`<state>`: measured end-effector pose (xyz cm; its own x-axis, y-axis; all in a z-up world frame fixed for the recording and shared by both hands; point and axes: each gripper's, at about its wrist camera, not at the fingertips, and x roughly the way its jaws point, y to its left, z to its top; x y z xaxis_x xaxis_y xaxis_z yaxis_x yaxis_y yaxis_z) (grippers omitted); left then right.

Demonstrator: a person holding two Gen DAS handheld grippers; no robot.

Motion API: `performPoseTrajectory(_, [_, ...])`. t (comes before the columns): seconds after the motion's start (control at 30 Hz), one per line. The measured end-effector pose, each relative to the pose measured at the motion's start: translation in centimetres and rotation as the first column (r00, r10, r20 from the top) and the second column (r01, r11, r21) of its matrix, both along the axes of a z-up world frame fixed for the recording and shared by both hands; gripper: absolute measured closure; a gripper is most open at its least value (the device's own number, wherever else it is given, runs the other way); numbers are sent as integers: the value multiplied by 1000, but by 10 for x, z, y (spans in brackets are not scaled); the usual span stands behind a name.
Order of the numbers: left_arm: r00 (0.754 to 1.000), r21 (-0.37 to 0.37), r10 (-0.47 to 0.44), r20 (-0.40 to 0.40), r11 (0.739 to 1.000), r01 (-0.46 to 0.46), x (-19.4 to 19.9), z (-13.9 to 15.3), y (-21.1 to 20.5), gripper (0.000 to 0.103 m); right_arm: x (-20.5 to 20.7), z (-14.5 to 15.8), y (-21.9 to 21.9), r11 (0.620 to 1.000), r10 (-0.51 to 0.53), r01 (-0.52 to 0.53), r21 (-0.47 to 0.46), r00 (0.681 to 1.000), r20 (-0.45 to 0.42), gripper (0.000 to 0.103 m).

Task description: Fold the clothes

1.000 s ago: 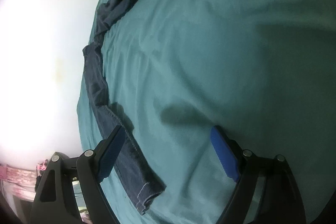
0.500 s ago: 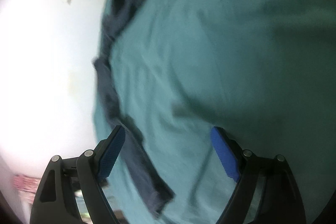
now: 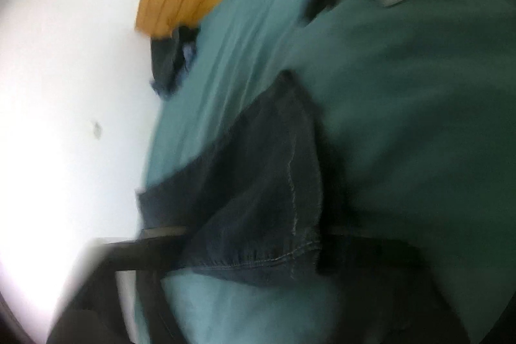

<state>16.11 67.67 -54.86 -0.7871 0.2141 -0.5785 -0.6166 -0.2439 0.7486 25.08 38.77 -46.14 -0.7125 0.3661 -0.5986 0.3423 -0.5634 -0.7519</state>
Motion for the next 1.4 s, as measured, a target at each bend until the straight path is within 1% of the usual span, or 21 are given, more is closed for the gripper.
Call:
performPoseTrajectory(0.07, [997,61,72,42,995,-74,-21,13,-22,96,9,4,0,999,-13,12,-35,1000,-13,17])
performPoseTrajectory(0.17, [996,103,89,-15,991,-87,-25,39,-71,97,20,17,-23,990,-1,-5,-138,999,-43,17])
performPoseTrajectory(0.23, [995,101,65,-73,993,-57,-6,62,-111,97,28,24,-45,981,27,-37,-192,998,-55,17])
performPoseTrajectory(0.33, [995,1,9,-98,1000,-9,24,79,-167,97,50,32,-88,957,99,-111,-267,993,-57,17])
performPoseTrajectory(0.43, [998,-150,-36,-60,988,26,48,57,-208,97,81,24,-131,933,204,-201,-299,979,-22,17])
performPoseTrajectory(0.53, [999,-290,-24,-37,957,12,54,14,-238,84,102,2,-171,900,341,-317,-299,940,31,17])
performPoseTrajectory(0.57, [999,-322,-26,-45,947,10,56,2,-245,63,106,-3,-179,893,369,-345,-289,929,33,17])
performPoseTrajectory(0.6, [996,-336,-39,-75,942,12,58,-7,-249,53,107,-11,-190,883,404,-379,-276,914,34,17])
performPoseTrajectory(0.67, [989,-363,-68,-134,932,15,62,-24,-258,43,105,-26,-210,870,450,-426,-250,892,49,17])
performPoseTrajectory(0.73, [983,-361,-89,-163,932,25,60,-32,-262,41,93,-43,-226,855,492,-469,-221,869,56,17])
performPoseTrajectory(0.8, [985,-321,-88,-147,946,36,51,-31,-265,42,72,-56,-231,829,526,-501,-249,849,43,17])
performPoseTrajectory(0.83, [991,-292,-79,-106,955,45,45,-30,-268,57,65,-60,-235,822,529,-498,-276,848,47,21])
performPoseTrajectory(0.87, [997,-261,-62,-43,964,48,38,-28,-270,94,55,-63,-239,820,524,-480,-312,849,71,28])
performPoseTrajectory(0.9, [999,-234,-47,-1,971,45,31,-27,-273,96,45,-64,-243,815,521,-462,-350,849,93,49])
performPoseTrajectory(0.93, [999,-213,-33,13,976,35,24,-24,-276,97,47,-62,-246,814,523,-464,-351,847,94,87])
performPoseTrajectory(0.97, [1000,-192,-19,18,981,22,19,-20,-280,97,50,-60,-250,812,525,-465,-352,846,94,99])
performPoseTrajectory(1.13, [999,-16,39,-20,999,-40,30,45,-308,98,61,-50,-268,805,536,-473,-357,839,97,99])
performPoseTrajectory(1.23, [997,13,80,-2,997,-80,60,69,-323,98,67,-44,-279,801,543,-478,-360,834,99,99])
performPoseTrajectory(1.27, [996,0,88,9,996,-88,68,69,-326,98,70,-42,-282,800,545,-480,-361,833,99,99])
performPoseTrajectory(1.33, [996,-89,84,9,993,-83,85,37,-327,97,74,-40,-289,799,548,-481,-361,830,108,96])
performPoseTrajectory(1.4, [996,-190,89,9,978,-86,100,0,-329,92,71,-61,-294,827,531,-447,-340,821,212,91])
